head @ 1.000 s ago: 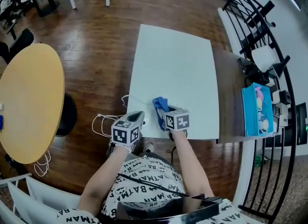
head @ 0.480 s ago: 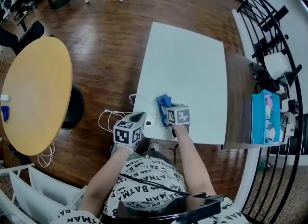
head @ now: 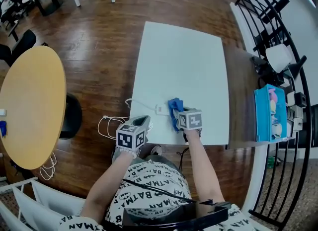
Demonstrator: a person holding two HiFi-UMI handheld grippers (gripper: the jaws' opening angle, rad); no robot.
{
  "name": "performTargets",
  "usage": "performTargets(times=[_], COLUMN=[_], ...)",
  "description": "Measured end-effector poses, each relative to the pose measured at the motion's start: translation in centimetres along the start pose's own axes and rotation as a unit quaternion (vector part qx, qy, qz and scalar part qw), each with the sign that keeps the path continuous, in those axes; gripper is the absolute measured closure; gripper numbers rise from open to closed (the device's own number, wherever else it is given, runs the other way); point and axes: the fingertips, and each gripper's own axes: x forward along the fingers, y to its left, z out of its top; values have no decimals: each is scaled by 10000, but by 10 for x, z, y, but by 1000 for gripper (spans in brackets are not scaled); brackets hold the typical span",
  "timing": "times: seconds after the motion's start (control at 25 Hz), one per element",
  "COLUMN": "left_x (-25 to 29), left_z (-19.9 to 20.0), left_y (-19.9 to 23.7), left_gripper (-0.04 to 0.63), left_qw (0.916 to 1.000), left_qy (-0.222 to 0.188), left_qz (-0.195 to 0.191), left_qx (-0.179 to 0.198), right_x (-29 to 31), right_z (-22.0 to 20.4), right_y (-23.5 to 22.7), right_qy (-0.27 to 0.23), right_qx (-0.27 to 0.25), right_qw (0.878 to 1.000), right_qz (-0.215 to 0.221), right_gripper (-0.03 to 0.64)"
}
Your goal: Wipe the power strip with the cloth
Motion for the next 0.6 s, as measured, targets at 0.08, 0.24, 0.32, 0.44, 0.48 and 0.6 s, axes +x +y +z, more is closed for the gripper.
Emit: performTargets(times=[0.08, 0.24, 0.32, 0.44, 0.48, 0.6], left_x=[3, 9, 13, 16, 17, 20], left_z=[1, -1, -3, -3, -3, -4], left_y=[-2, -7, -9, -12, -13, -16], left_gripper=[595, 595, 595, 595, 595, 595], left_qw=[10000, 10000, 10000, 10000, 10000, 9999], left_qy=[19, 42, 61, 67, 63, 69], left_qz=[-24, -42, -42, -26, -22, -17], left_qx=[19, 30, 30, 41, 44, 71], right_x=[-6, -17, -23, -30, -32, -42], right_z=[-5, -15, -20, -27, -30, -39], right_y=[-15, -51, -67, -88, -96, -117], right_qy=[2, 10, 19, 92, 157, 240], right_qx=[50, 155, 173, 102, 48, -39], right_qw=[9999, 9994, 9991, 9982, 9975, 9952], right_qz=[-98, -298, -398, -581, -688, -949], right_gripper=[468, 466, 466, 466, 466, 468])
